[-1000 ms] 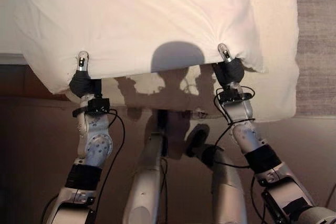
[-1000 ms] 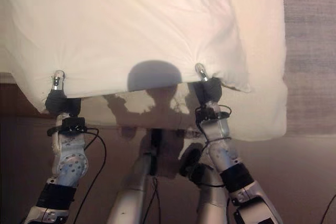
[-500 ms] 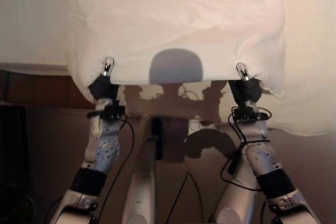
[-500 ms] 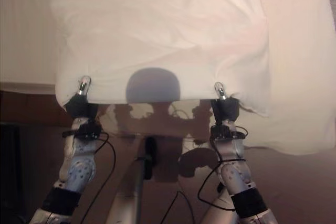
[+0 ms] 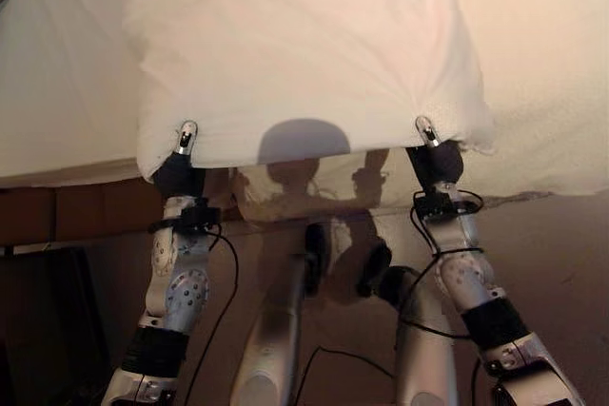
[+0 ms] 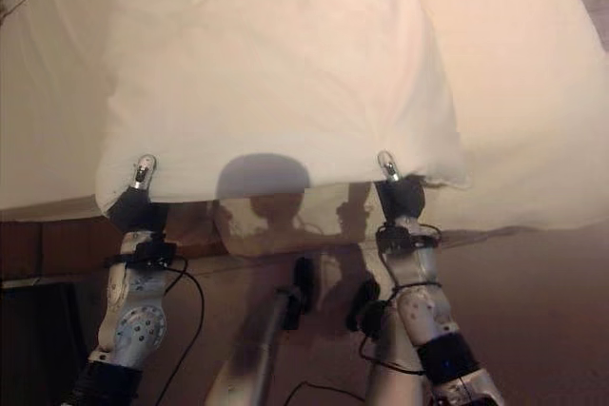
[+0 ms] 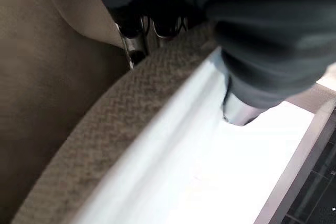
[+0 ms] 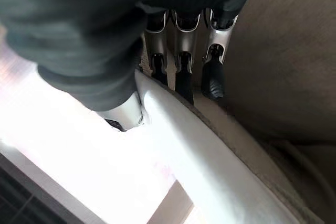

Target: Make the bed

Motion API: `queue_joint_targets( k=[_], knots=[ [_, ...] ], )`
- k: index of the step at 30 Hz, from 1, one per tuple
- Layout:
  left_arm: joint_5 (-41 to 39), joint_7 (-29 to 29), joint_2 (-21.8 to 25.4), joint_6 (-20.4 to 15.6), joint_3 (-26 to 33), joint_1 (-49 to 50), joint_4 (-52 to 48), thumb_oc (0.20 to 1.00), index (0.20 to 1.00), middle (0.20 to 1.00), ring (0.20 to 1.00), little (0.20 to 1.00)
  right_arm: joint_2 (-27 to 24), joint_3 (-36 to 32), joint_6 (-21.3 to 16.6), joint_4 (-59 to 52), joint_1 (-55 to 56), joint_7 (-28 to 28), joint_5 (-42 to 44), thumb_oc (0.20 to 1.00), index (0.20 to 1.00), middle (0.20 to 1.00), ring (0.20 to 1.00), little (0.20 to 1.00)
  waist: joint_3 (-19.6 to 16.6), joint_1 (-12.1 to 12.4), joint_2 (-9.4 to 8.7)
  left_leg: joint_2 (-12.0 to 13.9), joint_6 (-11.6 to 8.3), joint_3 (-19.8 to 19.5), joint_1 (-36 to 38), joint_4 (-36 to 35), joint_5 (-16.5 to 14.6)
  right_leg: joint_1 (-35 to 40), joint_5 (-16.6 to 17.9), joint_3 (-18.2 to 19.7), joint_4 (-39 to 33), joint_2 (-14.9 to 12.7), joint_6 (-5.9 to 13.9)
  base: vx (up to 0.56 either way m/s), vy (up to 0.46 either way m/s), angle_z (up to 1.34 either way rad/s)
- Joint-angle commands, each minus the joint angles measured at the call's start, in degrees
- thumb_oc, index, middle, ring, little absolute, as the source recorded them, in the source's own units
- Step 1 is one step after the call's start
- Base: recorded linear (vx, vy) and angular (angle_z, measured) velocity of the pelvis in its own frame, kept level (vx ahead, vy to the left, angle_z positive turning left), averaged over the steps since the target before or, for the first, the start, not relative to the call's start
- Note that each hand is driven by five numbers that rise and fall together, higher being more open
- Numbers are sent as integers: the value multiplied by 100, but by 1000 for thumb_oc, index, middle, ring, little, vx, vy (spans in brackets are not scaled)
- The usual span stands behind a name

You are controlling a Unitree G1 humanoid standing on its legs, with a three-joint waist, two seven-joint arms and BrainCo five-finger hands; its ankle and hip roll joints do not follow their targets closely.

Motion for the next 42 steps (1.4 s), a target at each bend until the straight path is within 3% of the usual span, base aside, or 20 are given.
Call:
queue_joint_targets(
  k=[1, 2, 3, 6, 8, 9, 10, 13, 14, 15, 16, 19, 20, 23, 26, 27, 28, 35, 38, 42],
  knots=[
    [-42, 272, 497, -798, 1408, 456, -637, 200, 200, 200, 200, 200, -474, -1358, -827, -392, 411, -383, 306, 200, 200, 200, 200, 200, -152, -89, 138, 658, -9, 66, 1188, -1974, 915, 77, 469, 924, -453, -159, 798, -41, 360, 40],
    [-43, 271, 496, -798, 1407, 458, -637, 200, 200, 200, 200, 200, -473, -1358, -826, -395, 416, -386, 304, 200, 200, 200, 200, 200, -152, -87, 129, 651, -6, 77, 1201, -1984, 918, 74, 467, 936, -449, -166, 802, -105, 466, 54],
    [120, 213, 598, -718, 1263, 382, -606, 200, 200, 200, 200, 200, -538, -1462, -757, -467, 487, -426, 155, 200, 200, 200, 200, 200, -152, -133, 115, 254, -4, 24, 1026, -1752, 713, 124, 960, 1055, -783, -504, 971, -126, 415, 54],
    [151, 68, 580, -620, 1086, 354, -587, 200, 200, 200, 200, 200, -537, -1530, -626, -449, 612, -478, -63, 200, 200, 200, 200, 200, -152, -240, 89, -264, 82, 116, 585, -913, 249, 382, 1393, 1222, -1281, -990, 1059, -59, 422, 62],
    [255, -11, 620, -544, 1068, 463, -541, 200, 200, 200, 200, 200, -477, -1556, -545, -459, 746, -436, -206, 200, 200, 200, 200, 200, -153, -303, 110, -536, 217, 193, 548, -642, 24, 581, 1874, 1123, -1432, -1307, 1212, 10, 335, 54],
    [255, -11, 621, -544, 1069, 465, -542, 200, 200, 200, 200, 200, -476, -1555, -544, -460, 747, -437, -207, 200, 200, 200, 200, 200, -153, -307, 108, -541, 220, 192, 548, -640, 22, 584, 1876, 1122, -1434, -1311, 1216, -37, 498, 29],
    [374, 4, 698, -461, 1149, 605, -534, 200, 200, 200, 200, 200, -324, -1545, -509, -420, 760, -381, -182, 200, 200, 200, 200, 200, -153, -237, 91, -668, 432, 474, 538, -476, -119, 591, 1784, 683, -868, -1382, 1156, -97, 495, 17],
    [350, -59, 669, -432, 1273, 745, -558, 200, 200, 200, 200, 200, -155, -1507, -494, -279, 822, -167, -91, 200, 200, 200, 200, 200, -192, -101, -32, -820, 601, 945, 537, -586, 1, 672, 1059, -101, -217, -545, 968, -111, 449, -17],
    [351, -77, 656, -421, 1348, 811, -550, 200, 200, 200, 200, 200, -133, -1500, -480, -246, 822, -102, -69, 200, 200, 200, 200, 200, -230, 8, -70, -872, 649, 1036, 599, -723, 39, 728, 839, -385, -291, -328, 908, -10, 303, -51],
    [334, -138, 647, -399, 1422, 961, -539, 200, 200, 200, 200, 200, -112, -1454, -447, -132, 868, 32, -11, 200, 200, 200, 200, 200, -270, 112, -128, -911, 644, 1112, 724, -915, 105, 686, 623, -656, -364, 248, 819, 18, 325, -84],
    [341, -110, 428, -471, 1467, 1015, -471, 200, 200, 200, 200, 200, -78, -1350, -532, -52, 984, 146, 72, 200, 200, 200, 200, 200, -362, 263, -141, -934, 530, 1225, 1012, -977, 42, 856, 448, -723, -1053, 479, 571, 27, 212, -106],
    [327, -114, 349, -503, 1433, 1043, -471, 200, 200, 200, 200, 200, -244, -1239, -536, -26, 959, 220, 183, 200, 200, 200, 200, 200, -230, 292, 36, -724, 418, 1322, 1035, -791, -6, 806, 357, -489, -1219, 695, 361, -72, 94, -100],
    [321, -107, 337, -545, 1528, 1095, -469, 200, 200, 200, 200, 200, -218, -1149, -523, -9, 896, 312, 224, 200, 200, 200, 200, 200, -186, 424, 49, -712, 364, 1053, 1020, -562, -64, 777, 283, -435, -1146, 771, 294, -2, 31, -52],
    [379, -38, 244, -570, 1559, 1193, -472, 200, 200, 200, 200, 200, -339, -998, -487, 168, 712, 252, 214, 200, 200, 200, 200, 200, -148, 643, 78, -611, 252, 395, 700, 145, -253, 714, 306, -219, -1079, 671, 297, -30, 123, -43],
    [276, -35, 155, -558, 1546, 1274, -452, 200, 200, 200, 200, 200, -370, -1101, -475, 121, 862, 191, 278, 200, 200, 200, 200, 200, -152, 407, 151, 331, 144, 625, 1099, -861, 344, 649, 526, -189, -1069, 291, 534, -51, 372, -17],
    [229, -96, 122, -508, 1479, 1287, -399, 200, 200, 200, 200, 200, -419, -1105, -374, 163, 903, 179, 204, 200, 200, 200, 200, 200, -222, 386, 228, 69, 172, 351, 1528, -1805, 325, 516, 814, -20, -1104, 57, 738, -38, 405, 21],
    [229, -98, 115, -510, 1478, 1291, -397, 200, 200, 200, 200, 200, -425, -1103, -373, 163, 906, 179, 202, 200, 200, 200, 200, 200, -225, 377, 218, 41, 187, 363, 1556, -1859, 351, 509, 830, -5, -1101, 30, 758, -117, 349, 3],
    [178, -266, 96, -339, 1294, 1288, -274, 200, 200, 200, 200, 200, -400, -1537, -285, 94, 1260, -28, -157, 200, 200, 200, 200, 200, -151, 140, 119, -656, 347, 636, 885, -1045, 28, 679, 1372, -111, -1526, -853, 1002, -97, 216, 54],
    [234, -224, 234, -312, 1359, 1291, -245, 200, 200, 200, 200, 200, -229, -1561, -279, 56, 1333, 53, -154, 200, 200, 200, 200, 200, -150, 118, 65, -770, 483, 747, 694, -797, -24, 573, 1157, -169, -943, -844, 990, -62, 171, 18],
    [349, -235, 292, -273, 1321, 1286, -237, 200, 200, 200, 200, 200, -155, -1463, -225, 225, 1319, 131, -147, 200, 200, 200, 200, 200, -150, 188, 6, -784, 517, 885, 748, -881, -66, 631, 1224, -266, -1184, -727, 1001, -71, 57, -5]
  ],
)
